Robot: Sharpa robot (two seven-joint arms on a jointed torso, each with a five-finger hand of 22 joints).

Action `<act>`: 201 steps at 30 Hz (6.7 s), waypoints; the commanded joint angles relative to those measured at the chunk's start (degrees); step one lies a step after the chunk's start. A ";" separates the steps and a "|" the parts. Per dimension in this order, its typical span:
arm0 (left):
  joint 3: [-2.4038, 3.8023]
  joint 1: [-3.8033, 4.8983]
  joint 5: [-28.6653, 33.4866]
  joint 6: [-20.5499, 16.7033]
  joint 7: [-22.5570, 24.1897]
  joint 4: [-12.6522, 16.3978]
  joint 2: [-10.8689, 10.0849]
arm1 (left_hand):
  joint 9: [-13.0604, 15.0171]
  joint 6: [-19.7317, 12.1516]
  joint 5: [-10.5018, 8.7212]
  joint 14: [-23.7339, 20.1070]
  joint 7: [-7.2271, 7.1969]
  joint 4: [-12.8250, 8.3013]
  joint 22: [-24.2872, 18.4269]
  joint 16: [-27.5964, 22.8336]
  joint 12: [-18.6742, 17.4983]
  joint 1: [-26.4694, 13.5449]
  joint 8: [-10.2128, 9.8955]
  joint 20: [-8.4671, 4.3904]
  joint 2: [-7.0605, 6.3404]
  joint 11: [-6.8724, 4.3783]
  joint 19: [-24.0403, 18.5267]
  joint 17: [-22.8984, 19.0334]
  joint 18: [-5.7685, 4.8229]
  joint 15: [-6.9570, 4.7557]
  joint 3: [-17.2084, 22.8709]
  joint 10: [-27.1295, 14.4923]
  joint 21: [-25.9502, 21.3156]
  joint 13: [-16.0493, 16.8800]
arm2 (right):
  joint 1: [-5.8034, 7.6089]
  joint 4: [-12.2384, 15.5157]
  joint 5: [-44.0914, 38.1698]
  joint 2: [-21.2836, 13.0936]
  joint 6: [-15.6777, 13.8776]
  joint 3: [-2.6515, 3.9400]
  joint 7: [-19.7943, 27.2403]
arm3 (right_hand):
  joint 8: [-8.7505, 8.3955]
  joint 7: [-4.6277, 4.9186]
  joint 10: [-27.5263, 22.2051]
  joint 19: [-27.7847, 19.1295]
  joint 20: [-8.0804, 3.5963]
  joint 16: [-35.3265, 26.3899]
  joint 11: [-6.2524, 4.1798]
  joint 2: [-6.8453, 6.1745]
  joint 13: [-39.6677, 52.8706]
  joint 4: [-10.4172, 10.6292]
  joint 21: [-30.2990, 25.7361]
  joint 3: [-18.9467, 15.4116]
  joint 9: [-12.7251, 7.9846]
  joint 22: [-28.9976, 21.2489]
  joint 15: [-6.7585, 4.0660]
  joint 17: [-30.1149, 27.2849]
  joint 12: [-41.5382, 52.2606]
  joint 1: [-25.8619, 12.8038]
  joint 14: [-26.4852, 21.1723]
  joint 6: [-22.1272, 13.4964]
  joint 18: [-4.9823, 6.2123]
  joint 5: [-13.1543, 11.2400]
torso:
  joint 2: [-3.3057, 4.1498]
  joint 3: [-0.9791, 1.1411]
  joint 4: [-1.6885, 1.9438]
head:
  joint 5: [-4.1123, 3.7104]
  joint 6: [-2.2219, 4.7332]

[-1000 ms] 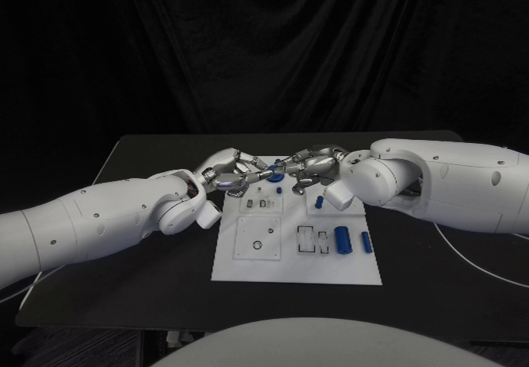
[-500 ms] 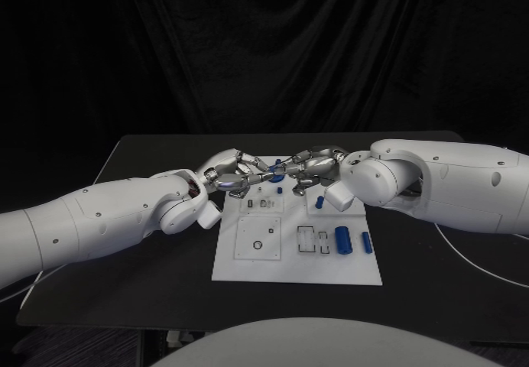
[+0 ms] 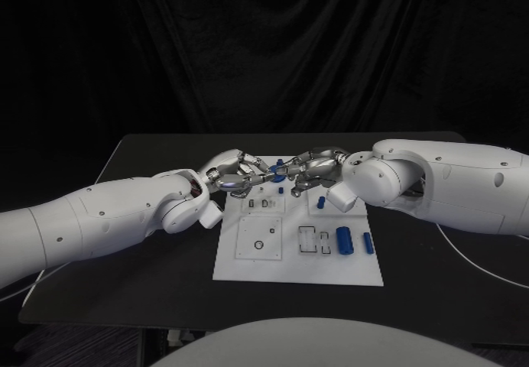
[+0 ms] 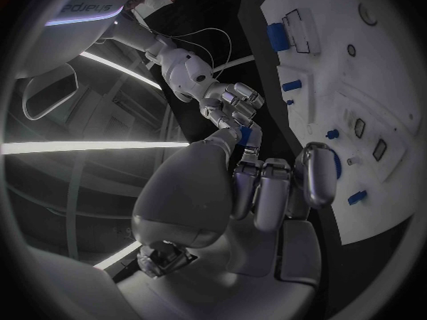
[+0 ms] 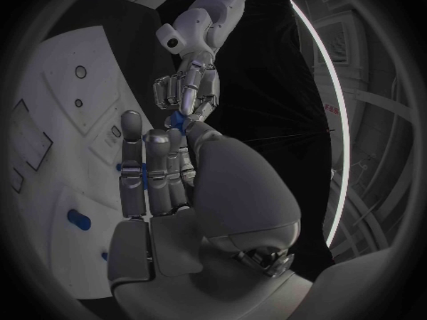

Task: Assemble the parts on the task board

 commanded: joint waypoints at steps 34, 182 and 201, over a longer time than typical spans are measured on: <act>0.11 4.32 -11.82 0.74 -21.15 0.26 -2.69 | 16.98 -1.46 1.70 5.96 -1.99 -1.91 1.58 0.15 -1.31 -4.29 4.26 -1.38 -3.70 -1.32 1.81 15.10 -0.48 -1.27 7.79 0.32 0.47 11.92 | 1.75 4.50 -13.25 -12.50 -2.45 0.04 7.84 | 6.70 1.79 -6.50 -3.63 2.08 4.00 1.22 -0.35 -0.94 4.76 -1.15 -5.95 -5.10 1.19 1.70 -3.33 9.15 -0.22 -7.96 -14.62 1.36 -6.14 | -0.25 0.37 -0.19 | -1.18 0.01; 0.11 6.74 -16.67 14.20 -48.73 -6.71 8.68 | 19.42 -0.02 -0.84 5.96 -1.86 -2.69 1.41 0.15 -4.04 -10.79 -4.44 -2.12 -3.39 -1.50 5.19 15.10 -0.51 -1.85 13.70 -1.82 -1.06 9.93 | 1.56 5.31 -13.62 -12.80 4.95 0.03 0.20 | 10.29 1.99 -7.12 -4.14 2.21 2.28 1.39 0.07 -4.70 5.37 -1.22 -5.91 -8.53 0.85 1.83 -9.10 8.88 3.60 -11.67 -14.46 1.37 -3.17 | 1.53 1.74 -0.99 | -0.64 0.01; 0.11 6.72 -16.67 16.07 -50.13 -7.09 9.47 | 19.73 0.52 -2.14 5.96 -2.00 -2.98 1.19 0.15 -4.17 -11.47 -5.02 -2.18 -3.32 -1.61 5.13 15.10 -0.45 -1.94 13.82 -1.91 -1.39 9.81 | 1.30 5.32 -13.62 -12.77 4.94 0.03 0.25 | 10.53 2.03 -7.18 -4.18 2.23 2.38 1.44 0.12 -4.86 5.48 -1.27 -5.92 -8.68 0.83 1.86 -9.23 8.90 3.65 -11.69 -14.28 1.37 -3.06 | 1.53 1.77 -1.00 | -0.53 0.01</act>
